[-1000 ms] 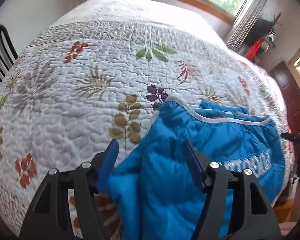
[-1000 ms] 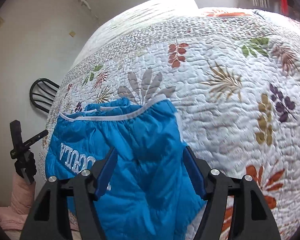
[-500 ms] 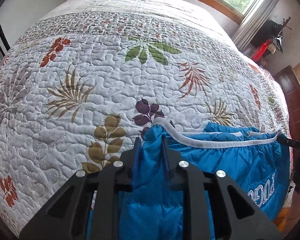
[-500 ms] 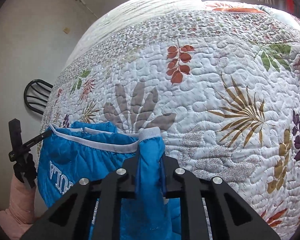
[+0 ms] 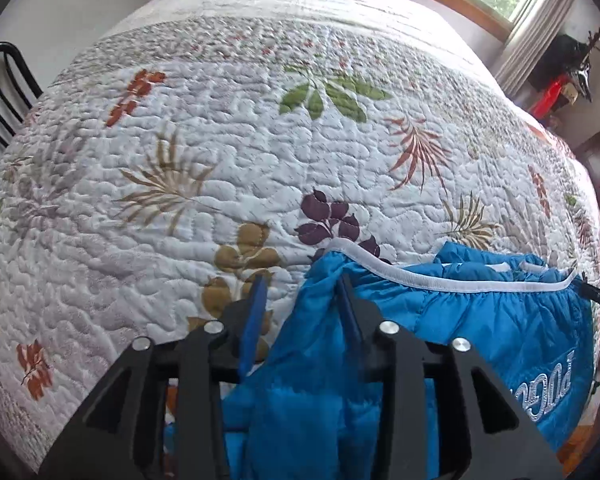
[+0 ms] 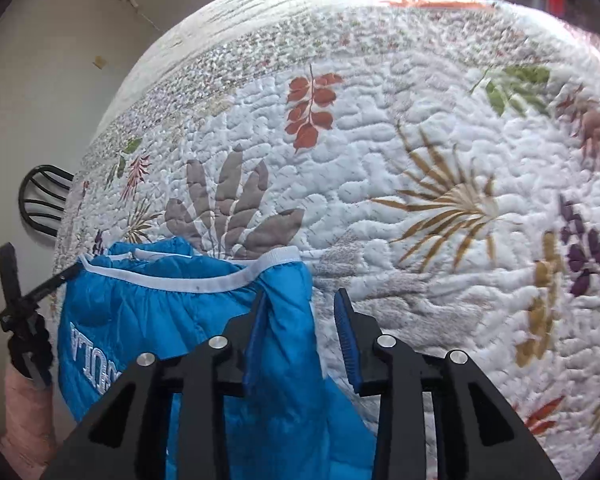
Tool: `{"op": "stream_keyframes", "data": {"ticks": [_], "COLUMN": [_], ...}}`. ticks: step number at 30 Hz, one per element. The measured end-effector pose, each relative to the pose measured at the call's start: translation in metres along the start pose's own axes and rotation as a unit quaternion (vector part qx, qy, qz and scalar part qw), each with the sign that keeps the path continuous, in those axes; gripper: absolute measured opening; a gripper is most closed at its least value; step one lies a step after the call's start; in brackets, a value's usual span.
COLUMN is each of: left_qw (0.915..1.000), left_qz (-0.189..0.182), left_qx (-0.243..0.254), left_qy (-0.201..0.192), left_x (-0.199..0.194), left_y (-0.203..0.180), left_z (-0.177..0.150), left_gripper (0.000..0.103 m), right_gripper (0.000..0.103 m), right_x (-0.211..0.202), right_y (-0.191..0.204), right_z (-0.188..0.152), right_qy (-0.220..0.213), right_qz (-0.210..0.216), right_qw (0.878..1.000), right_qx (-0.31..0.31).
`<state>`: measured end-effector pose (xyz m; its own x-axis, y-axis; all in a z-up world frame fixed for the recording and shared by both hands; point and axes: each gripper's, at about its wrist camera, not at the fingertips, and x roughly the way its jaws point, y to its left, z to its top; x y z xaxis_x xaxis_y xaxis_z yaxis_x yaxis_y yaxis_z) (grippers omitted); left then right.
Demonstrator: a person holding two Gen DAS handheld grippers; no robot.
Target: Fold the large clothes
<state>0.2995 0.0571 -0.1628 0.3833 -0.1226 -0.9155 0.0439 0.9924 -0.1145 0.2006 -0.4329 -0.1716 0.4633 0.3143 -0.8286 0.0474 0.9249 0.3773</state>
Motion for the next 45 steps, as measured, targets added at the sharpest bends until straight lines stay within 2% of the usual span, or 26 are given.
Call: {"op": "stream_keyframes", "data": {"ticks": [3, 6, 9, 12, 15, 19, 21, 25, 29, 33, 36, 41, 43, 45], "left_qw": [0.9993, 0.9985, 0.997, 0.9931, 0.9879, 0.9813, 0.9774, 0.9696, 0.9658, 0.9571, 0.9553, 0.9581, 0.9554, 0.9502], "left_qz": [0.007, 0.014, 0.017, 0.011, 0.025, 0.017, 0.014, 0.0, -0.003, -0.027, -0.039, -0.052, -0.066, -0.085], "left_qx": [-0.021, -0.043, -0.072, -0.117, -0.153, -0.192, -0.211, -0.243, -0.259, -0.288, -0.293, -0.282, -0.287, -0.3], "left_qy": [-0.031, -0.032, -0.021, -0.001, 0.005, 0.006, 0.012, 0.027, 0.02, 0.015, 0.0, -0.012, -0.01, -0.01], "left_x": [-0.045, -0.08, -0.101, -0.11, -0.116, -0.118, -0.113, -0.098, -0.091, -0.086, -0.083, -0.073, -0.066, -0.059], "left_y": [0.013, 0.023, 0.028, 0.029, 0.023, 0.015, 0.013, 0.015, 0.016, 0.023, 0.027, 0.039, 0.043, 0.049], "left_z": [-0.017, -0.053, -0.094, -0.135, -0.167, -0.195, -0.205, -0.218, -0.224, -0.232, -0.233, -0.217, -0.215, -0.216], "left_gripper": [0.049, 0.053, 0.057, 0.058, 0.062, 0.07, 0.07, 0.07, 0.073, 0.074, 0.075, 0.078, 0.079, 0.073], "right_gripper": [0.035, 0.03, 0.022, 0.017, 0.017, 0.017, 0.014, 0.012, 0.009, 0.003, 0.002, 0.002, 0.002, 0.002], "right_x": [-0.042, -0.071, -0.082, -0.075, -0.057, -0.03, -0.016, 0.006, 0.009, 0.009, 0.007, 0.007, 0.009, 0.009], "right_y": [0.012, 0.036, 0.059, 0.076, 0.084, 0.074, 0.069, 0.056, 0.05, 0.045, 0.043, 0.049, 0.057, 0.061], "right_z": [-0.02, -0.052, -0.088, -0.119, -0.143, -0.16, -0.164, -0.166, -0.164, -0.163, -0.164, -0.166, -0.167, -0.169], "right_qy": [-0.02, -0.018, 0.007, 0.047, 0.082, 0.117, 0.129, 0.142, 0.145, 0.144, 0.141, 0.141, 0.14, 0.139], "right_qz": [-0.008, -0.016, -0.013, -0.005, -0.016, -0.026, -0.029, -0.009, 0.003, 0.011, 0.008, -0.003, -0.005, -0.007], "right_qw": [0.999, 0.996, 0.993, 0.989, 0.986, 0.984, 0.983, 0.985, 0.986, 0.987, 0.987, 0.987, 0.987, 0.987], "right_qx": [-0.033, -0.08, -0.116, -0.138, -0.147, -0.133, -0.124, -0.096, -0.084, -0.072, -0.073, -0.081, -0.08, -0.079]}}
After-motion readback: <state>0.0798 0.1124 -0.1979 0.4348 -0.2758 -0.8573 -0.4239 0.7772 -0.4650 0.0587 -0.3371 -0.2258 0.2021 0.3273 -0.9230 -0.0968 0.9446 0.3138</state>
